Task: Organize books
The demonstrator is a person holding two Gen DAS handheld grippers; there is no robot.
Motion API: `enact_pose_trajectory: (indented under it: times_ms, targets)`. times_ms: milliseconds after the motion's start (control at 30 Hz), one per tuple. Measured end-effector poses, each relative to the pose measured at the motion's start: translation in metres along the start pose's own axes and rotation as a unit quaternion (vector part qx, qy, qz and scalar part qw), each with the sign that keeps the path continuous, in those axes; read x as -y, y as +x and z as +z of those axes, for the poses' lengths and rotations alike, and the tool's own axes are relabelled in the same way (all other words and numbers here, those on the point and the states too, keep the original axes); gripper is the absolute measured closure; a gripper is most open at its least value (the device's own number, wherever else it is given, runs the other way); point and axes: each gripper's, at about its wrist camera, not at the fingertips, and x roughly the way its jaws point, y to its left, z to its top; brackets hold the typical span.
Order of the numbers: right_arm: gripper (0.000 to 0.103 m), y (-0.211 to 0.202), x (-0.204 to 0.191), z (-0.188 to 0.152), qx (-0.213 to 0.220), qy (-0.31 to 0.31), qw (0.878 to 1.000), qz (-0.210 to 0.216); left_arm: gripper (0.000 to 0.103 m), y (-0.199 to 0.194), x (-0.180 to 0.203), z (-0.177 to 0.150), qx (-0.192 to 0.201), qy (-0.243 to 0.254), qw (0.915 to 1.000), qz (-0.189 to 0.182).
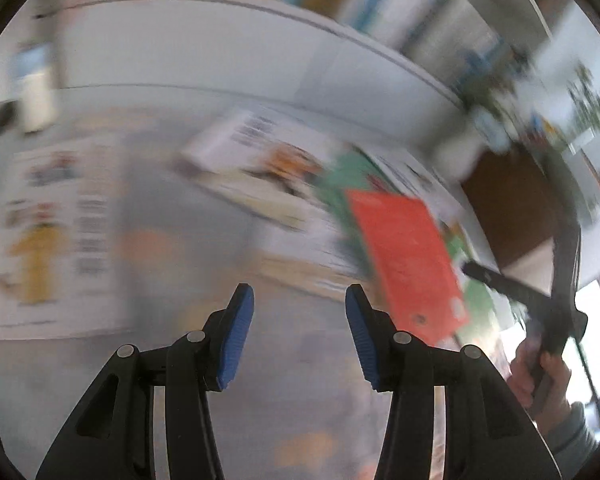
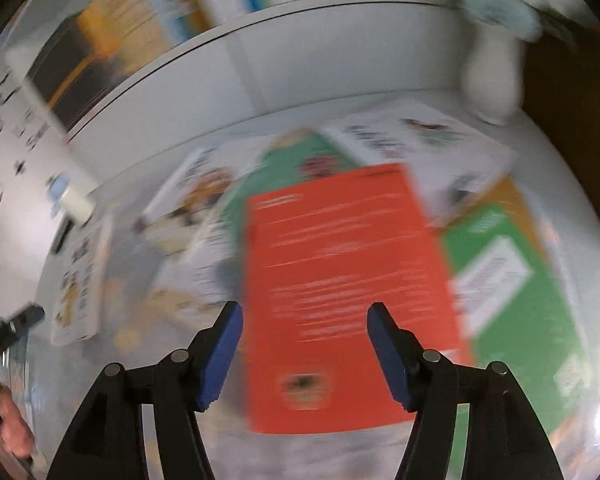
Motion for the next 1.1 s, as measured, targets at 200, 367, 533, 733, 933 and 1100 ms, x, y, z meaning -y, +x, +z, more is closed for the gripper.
enact_pose_trajectory:
  times_ms: [200, 367, 533, 733, 933, 1100]
  targets:
    - [0.062, 0.028, 0.052, 0.004, -0.031, 0.000, 0.999, 0.029, 0.067, 0.078, 0.064, -0.011, -0.053, -0.014, 0.9984, -0.010]
    - [0.066, 0.051, 0.061, 0.002, -0.028, -0.019, 0.999, 0.028, 0.070, 0.102, 0.077, -0.026, -0.060, -0.064, 0.9961, -0.004]
    - [0.065, 0.055, 0.058, 0.003, -0.028, -0.052, 0.997, 0.047, 0.070, 0.114, 0.086, -0.037, -0.068, -0.074, 0.9948, 0.018]
    - [0.065, 0.049, 0.072, -0.008, -0.054, -0.050, 0.993, 0.094, 0.070, 0.099, 0.101, -0.066, -0.090, -0.047, 0.9945, 0.027]
    - [0.064, 0.030, 0.078, -0.049, -0.086, -0.059, 0.983, 0.148, 0.070, 0.070, 0.101, -0.111, -0.106, -0.065, 0.9912, 0.045]
    - [0.065, 0.014, 0.079, -0.074, -0.099, -0.087, 0.981, 0.144, 0.070, 0.051, 0.092, -0.116, -0.067, -0.102, 0.9893, 0.080]
